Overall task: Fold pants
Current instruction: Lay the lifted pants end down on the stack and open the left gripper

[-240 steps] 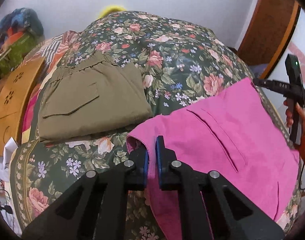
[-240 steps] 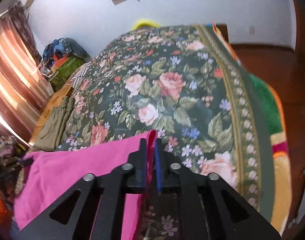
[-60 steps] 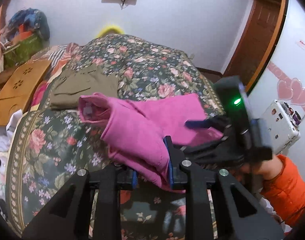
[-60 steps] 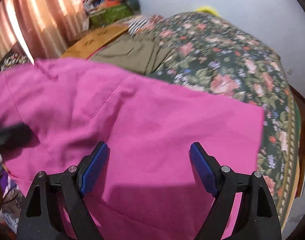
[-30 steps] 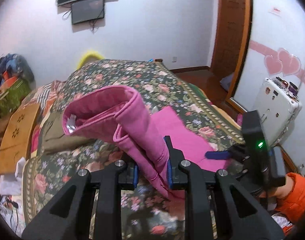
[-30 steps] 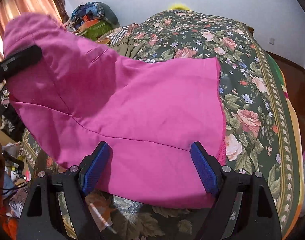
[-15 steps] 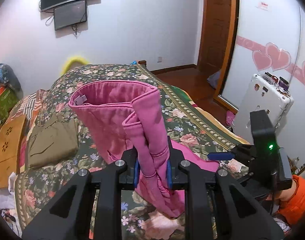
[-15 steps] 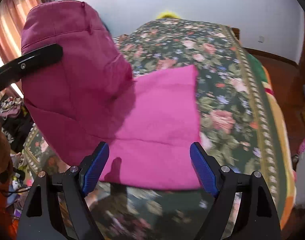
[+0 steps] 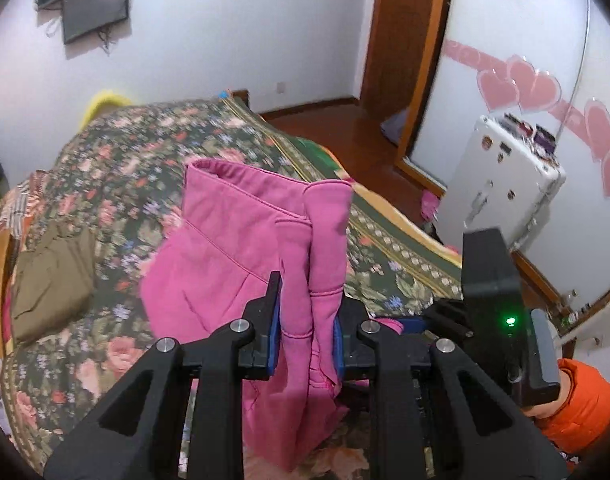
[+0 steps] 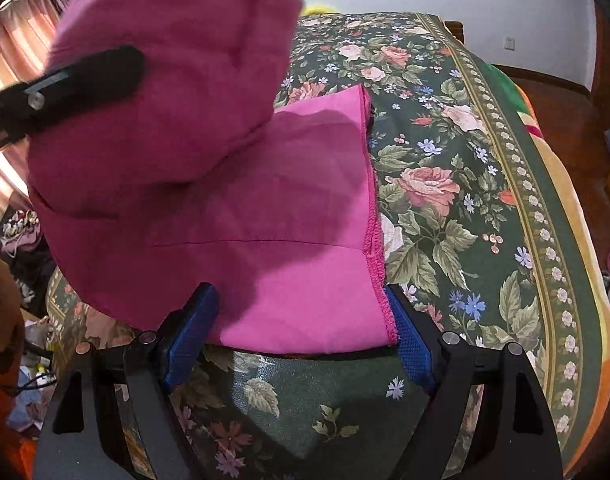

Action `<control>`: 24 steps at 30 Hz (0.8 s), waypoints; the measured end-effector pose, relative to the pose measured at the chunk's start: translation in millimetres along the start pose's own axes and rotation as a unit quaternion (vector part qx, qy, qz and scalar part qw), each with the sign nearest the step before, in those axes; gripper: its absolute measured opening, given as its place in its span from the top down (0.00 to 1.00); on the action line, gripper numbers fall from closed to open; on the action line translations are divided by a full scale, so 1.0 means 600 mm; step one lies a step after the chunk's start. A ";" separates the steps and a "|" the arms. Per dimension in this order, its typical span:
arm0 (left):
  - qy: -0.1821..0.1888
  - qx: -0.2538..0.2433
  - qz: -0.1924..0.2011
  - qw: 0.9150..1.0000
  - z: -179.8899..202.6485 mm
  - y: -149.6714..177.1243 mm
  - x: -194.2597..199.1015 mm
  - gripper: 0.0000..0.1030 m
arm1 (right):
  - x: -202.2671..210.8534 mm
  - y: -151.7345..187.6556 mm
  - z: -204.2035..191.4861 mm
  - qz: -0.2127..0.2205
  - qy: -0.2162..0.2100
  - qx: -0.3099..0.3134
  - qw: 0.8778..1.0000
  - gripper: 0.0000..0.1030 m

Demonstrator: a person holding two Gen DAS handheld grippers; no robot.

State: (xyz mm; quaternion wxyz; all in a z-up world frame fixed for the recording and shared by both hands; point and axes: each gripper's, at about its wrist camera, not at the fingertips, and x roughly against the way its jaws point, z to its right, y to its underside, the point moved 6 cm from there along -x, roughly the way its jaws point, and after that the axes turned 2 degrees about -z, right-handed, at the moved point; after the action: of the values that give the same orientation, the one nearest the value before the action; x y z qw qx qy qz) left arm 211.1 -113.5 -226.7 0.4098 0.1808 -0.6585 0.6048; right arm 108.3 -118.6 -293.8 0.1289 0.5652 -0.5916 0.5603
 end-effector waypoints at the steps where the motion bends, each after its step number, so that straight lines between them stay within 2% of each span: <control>1: 0.004 -0.001 -0.009 1.000 0.005 0.004 -0.009 0.80 | 0.002 0.002 -0.001 0.000 0.000 0.000 1.000 0.22; 6: 0.015 -0.003 -0.056 0.998 0.023 0.025 -0.057 0.78 | 0.016 0.002 0.006 0.000 0.009 0.001 1.000 0.22; 8: 0.019 -0.001 -0.069 0.997 0.026 0.033 -0.071 0.67 | 0.027 0.002 0.016 0.005 0.020 -0.003 1.000 0.22; 9: 0.020 0.004 -0.079 0.997 0.024 0.038 -0.078 0.53 | 0.030 0.003 0.021 0.007 0.022 -0.007 1.000 0.22; 10: 0.023 0.010 -0.084 0.996 0.023 0.041 -0.083 0.43 | 0.035 0.004 0.027 0.008 0.025 -0.011 1.000 0.22; 13: 0.039 0.027 -0.093 0.995 0.018 0.047 -0.090 0.42 | 0.044 0.010 0.043 0.008 0.035 -0.018 0.999 0.22; 17: 0.054 0.040 -0.090 0.994 0.012 0.039 -0.068 0.41 | 0.054 0.019 0.054 0.007 0.043 -0.023 0.999 0.22; 19: 0.064 0.044 -0.078 0.994 0.009 0.030 -0.046 0.33 | 0.059 0.022 0.057 0.008 0.048 -0.024 0.999 0.22; 24: 0.041 0.047 -0.030 0.998 -0.022 -0.005 0.005 0.31 | 0.072 0.025 0.063 0.013 0.054 -0.030 0.998 0.22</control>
State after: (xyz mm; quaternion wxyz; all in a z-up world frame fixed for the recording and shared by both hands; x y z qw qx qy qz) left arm 215.8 -100.6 -223.1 0.4455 0.1942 -0.6060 0.6298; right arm 99.9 -176.1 -280.4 0.1700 0.5229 -0.6072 0.5736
